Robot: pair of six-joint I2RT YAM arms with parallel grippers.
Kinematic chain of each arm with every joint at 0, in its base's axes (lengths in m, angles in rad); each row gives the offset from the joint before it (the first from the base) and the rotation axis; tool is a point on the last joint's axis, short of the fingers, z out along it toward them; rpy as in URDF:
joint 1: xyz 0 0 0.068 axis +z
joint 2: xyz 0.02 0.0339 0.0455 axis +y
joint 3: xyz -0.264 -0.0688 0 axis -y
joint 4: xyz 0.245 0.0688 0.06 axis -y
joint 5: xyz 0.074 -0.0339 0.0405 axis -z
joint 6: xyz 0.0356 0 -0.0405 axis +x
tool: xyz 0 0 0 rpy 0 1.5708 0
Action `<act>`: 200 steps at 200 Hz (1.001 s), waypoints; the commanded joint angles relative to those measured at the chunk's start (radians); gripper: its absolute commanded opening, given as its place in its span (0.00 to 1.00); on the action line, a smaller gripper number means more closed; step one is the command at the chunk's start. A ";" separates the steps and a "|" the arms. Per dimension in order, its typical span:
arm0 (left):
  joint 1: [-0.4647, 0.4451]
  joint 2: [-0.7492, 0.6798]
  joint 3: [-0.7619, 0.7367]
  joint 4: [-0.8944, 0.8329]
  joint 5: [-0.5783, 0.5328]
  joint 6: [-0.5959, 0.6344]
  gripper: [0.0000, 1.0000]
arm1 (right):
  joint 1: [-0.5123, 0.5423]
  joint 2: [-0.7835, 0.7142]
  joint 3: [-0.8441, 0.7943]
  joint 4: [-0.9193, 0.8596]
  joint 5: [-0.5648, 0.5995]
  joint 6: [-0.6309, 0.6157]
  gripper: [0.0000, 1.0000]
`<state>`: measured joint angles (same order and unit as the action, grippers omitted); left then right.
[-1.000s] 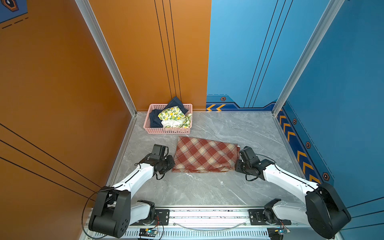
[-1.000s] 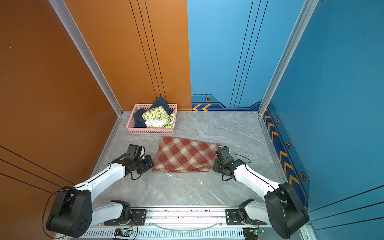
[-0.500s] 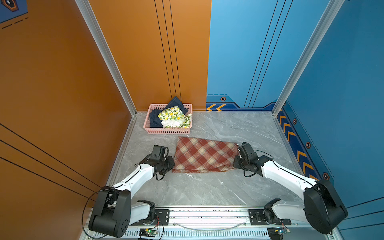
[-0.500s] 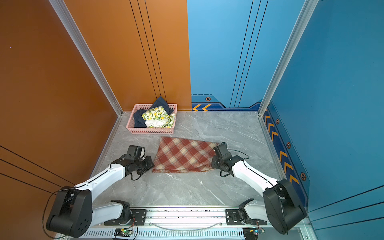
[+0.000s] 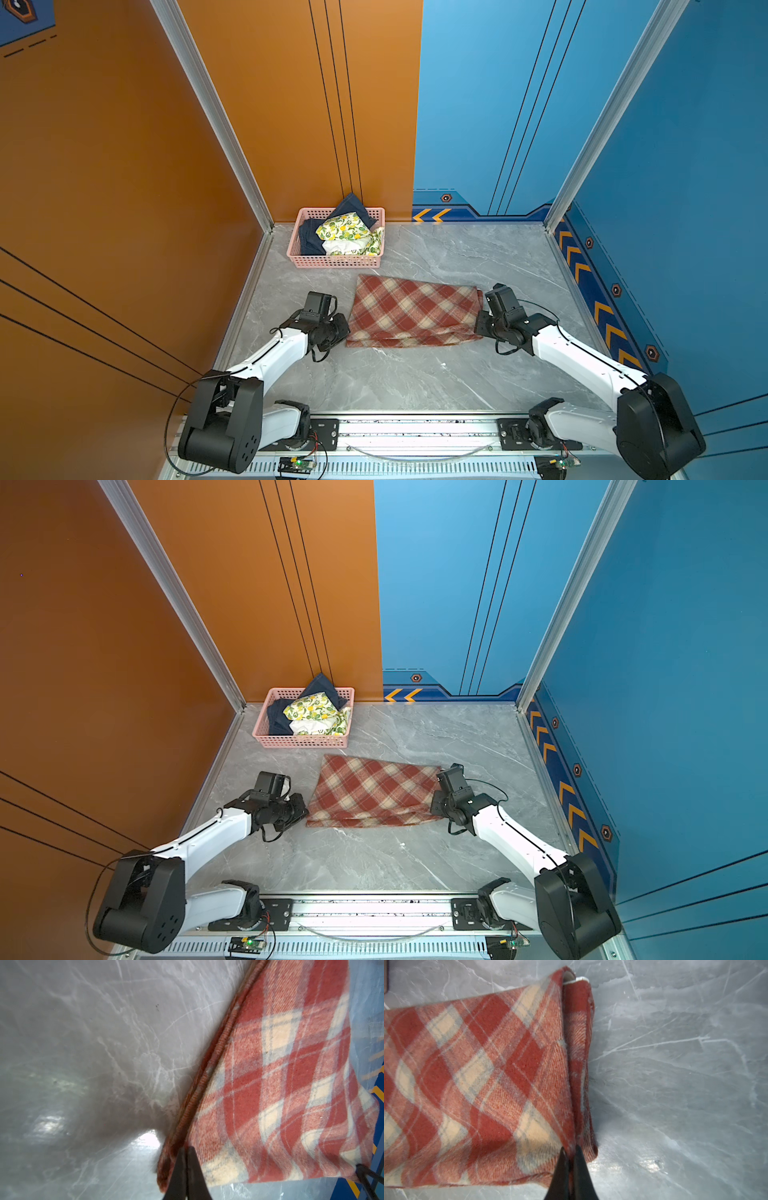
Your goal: Fold and stack the skirts
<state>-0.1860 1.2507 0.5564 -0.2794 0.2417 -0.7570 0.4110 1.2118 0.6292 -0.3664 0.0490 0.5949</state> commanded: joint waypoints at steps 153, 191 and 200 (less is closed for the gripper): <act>-0.156 0.056 0.221 -0.132 -0.230 0.160 0.71 | -0.063 0.083 0.008 0.065 -0.140 0.102 0.85; -0.186 0.147 0.278 -0.141 -0.320 0.184 0.75 | -0.073 0.137 -0.012 0.121 -0.193 0.119 0.78; -0.187 0.168 0.288 -0.141 -0.331 0.186 0.75 | -0.075 0.146 -0.012 0.126 -0.200 0.119 0.76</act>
<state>-0.3637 1.3739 0.8024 -0.3759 0.0017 -0.6106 0.3454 1.3293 0.6315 -0.2871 -0.1036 0.6899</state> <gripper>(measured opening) 0.747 0.786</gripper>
